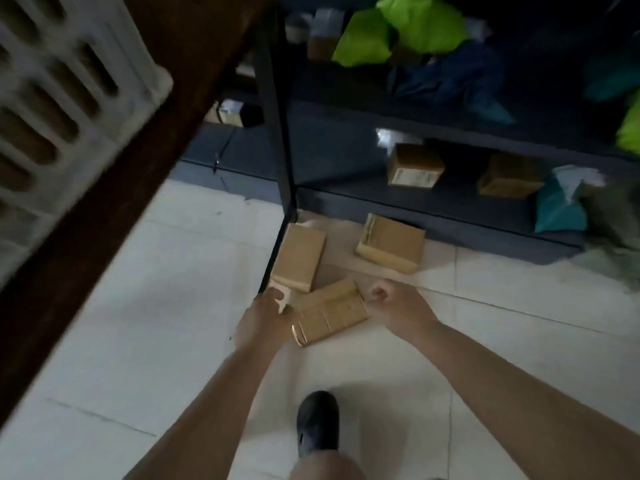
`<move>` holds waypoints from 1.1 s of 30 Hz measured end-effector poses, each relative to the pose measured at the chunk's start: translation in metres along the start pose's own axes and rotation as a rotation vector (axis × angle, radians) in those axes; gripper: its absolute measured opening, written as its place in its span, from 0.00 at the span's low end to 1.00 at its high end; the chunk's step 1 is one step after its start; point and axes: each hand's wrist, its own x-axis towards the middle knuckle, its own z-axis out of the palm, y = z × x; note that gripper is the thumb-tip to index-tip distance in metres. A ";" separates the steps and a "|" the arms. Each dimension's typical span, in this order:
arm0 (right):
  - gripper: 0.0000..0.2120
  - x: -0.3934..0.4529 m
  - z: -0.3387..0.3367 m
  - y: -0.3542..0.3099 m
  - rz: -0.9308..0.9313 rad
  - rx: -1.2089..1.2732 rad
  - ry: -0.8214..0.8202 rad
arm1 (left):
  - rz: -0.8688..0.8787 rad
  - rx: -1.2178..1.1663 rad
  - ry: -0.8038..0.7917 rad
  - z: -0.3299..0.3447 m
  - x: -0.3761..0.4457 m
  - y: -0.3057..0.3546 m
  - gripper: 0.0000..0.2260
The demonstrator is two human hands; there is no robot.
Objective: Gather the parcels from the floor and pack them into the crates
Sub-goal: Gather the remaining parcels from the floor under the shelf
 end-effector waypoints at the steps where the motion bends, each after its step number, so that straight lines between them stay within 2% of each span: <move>1: 0.14 0.036 0.022 0.016 0.010 -0.011 -0.009 | -0.019 -0.009 0.000 0.027 0.028 -0.016 0.16; 5: 0.20 0.162 0.100 0.082 0.067 -0.020 0.010 | -0.099 -0.010 -0.034 0.127 0.122 -0.070 0.17; 8: 0.27 0.229 0.142 0.123 0.132 0.027 0.030 | -0.207 -0.147 -0.052 0.180 0.173 -0.094 0.19; 12: 0.47 0.278 0.176 0.159 0.282 0.185 0.014 | -0.367 -0.341 -0.035 0.218 0.210 -0.115 0.21; 15: 0.53 0.285 0.190 0.172 0.385 0.271 -0.063 | -0.497 -0.547 -0.123 0.229 0.219 -0.121 0.21; 19: 0.53 0.281 0.190 0.174 0.467 0.373 -0.063 | -0.526 -0.721 -0.225 0.232 0.218 -0.124 0.18; 26: 0.49 0.278 0.159 0.188 0.500 0.449 0.049 | -0.494 -0.820 -0.223 0.238 0.207 -0.107 0.16; 31: 0.46 0.262 0.125 0.193 0.477 0.642 0.153 | -0.508 -0.954 -0.162 0.241 0.181 -0.091 0.23; 33: 0.38 0.252 0.113 0.191 0.424 0.679 0.219 | -0.456 -0.930 -0.052 0.234 0.170 -0.083 0.22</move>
